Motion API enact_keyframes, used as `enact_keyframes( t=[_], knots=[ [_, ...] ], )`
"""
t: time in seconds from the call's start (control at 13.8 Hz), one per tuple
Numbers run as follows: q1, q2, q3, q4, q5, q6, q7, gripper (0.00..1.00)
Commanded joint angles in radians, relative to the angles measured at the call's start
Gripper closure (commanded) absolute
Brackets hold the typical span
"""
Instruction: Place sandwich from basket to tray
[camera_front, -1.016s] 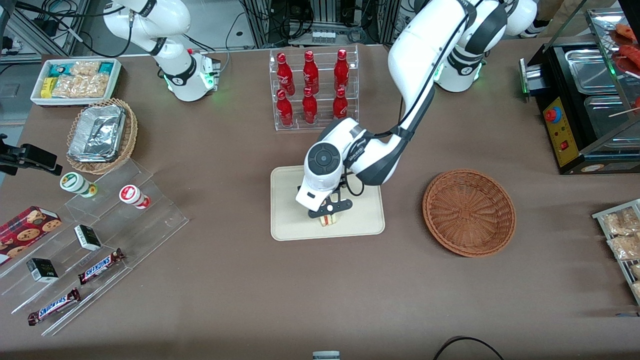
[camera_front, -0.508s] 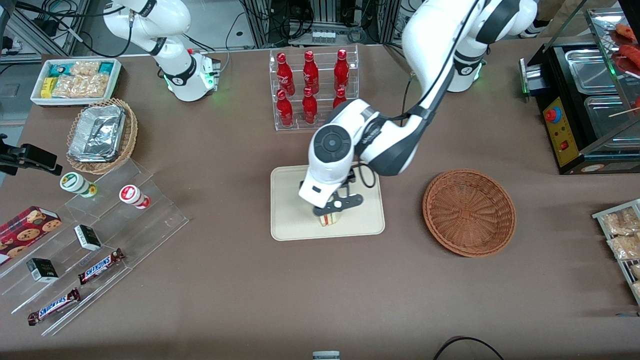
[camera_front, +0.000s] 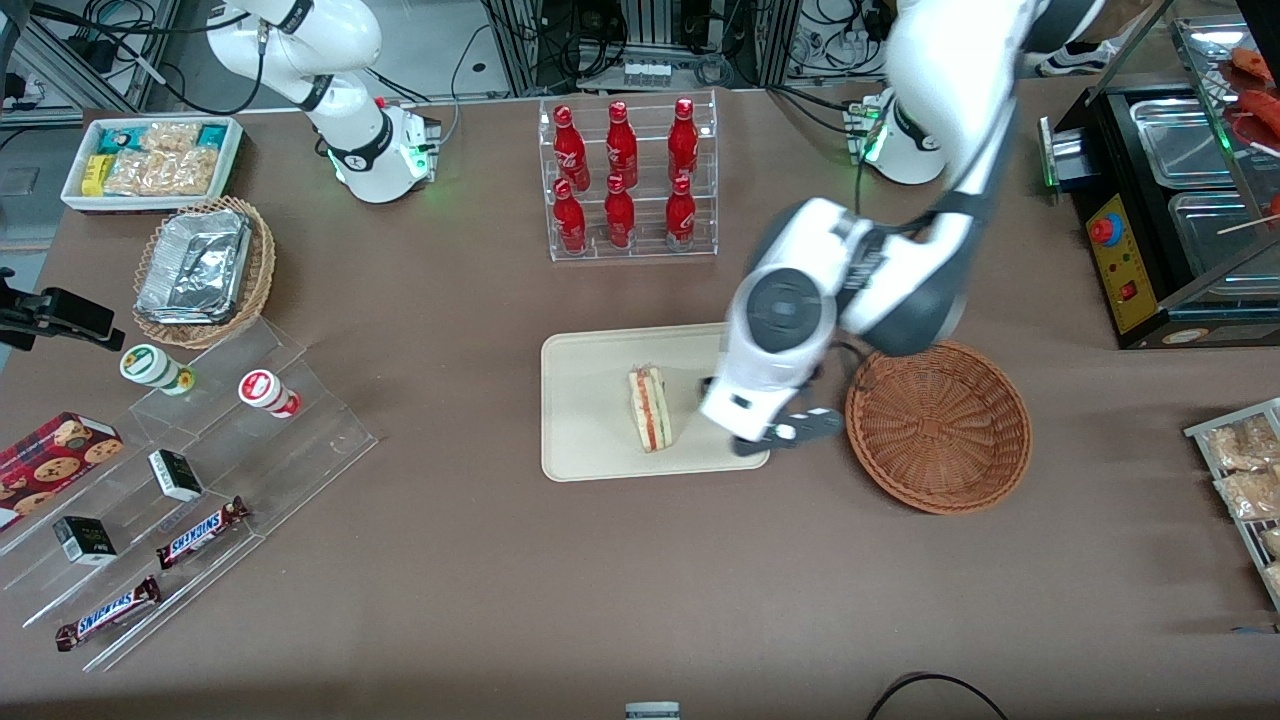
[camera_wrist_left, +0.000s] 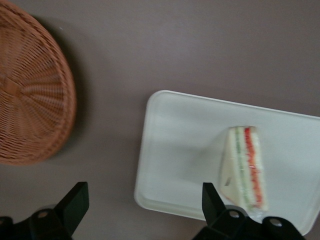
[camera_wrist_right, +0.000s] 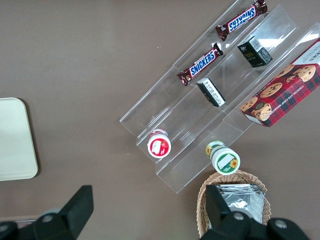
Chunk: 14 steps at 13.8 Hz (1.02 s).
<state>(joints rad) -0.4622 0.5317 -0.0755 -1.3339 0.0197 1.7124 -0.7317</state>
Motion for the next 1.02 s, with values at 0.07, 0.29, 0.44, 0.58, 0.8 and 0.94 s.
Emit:
enact_keyframes(
  t=[0.07,0.29,0.44,0.58,0.8,0.94],
  knots=[
    [0.127,-0.191,-0.01,-0.215,0.0,0.012,0.216,0.0],
    [0.224,-0.272,-0.01,-0.284,-0.033,0.006,0.381,0.0],
    [0.273,-0.337,-0.01,-0.336,-0.038,0.001,0.504,0.0],
    [0.321,-0.39,-0.01,-0.366,-0.038,-0.026,0.581,0.0],
    [0.419,-0.47,-0.017,-0.358,-0.04,-0.144,0.745,0.0],
    [0.474,-0.519,-0.015,-0.357,-0.04,-0.201,0.826,0.0]
  ],
)
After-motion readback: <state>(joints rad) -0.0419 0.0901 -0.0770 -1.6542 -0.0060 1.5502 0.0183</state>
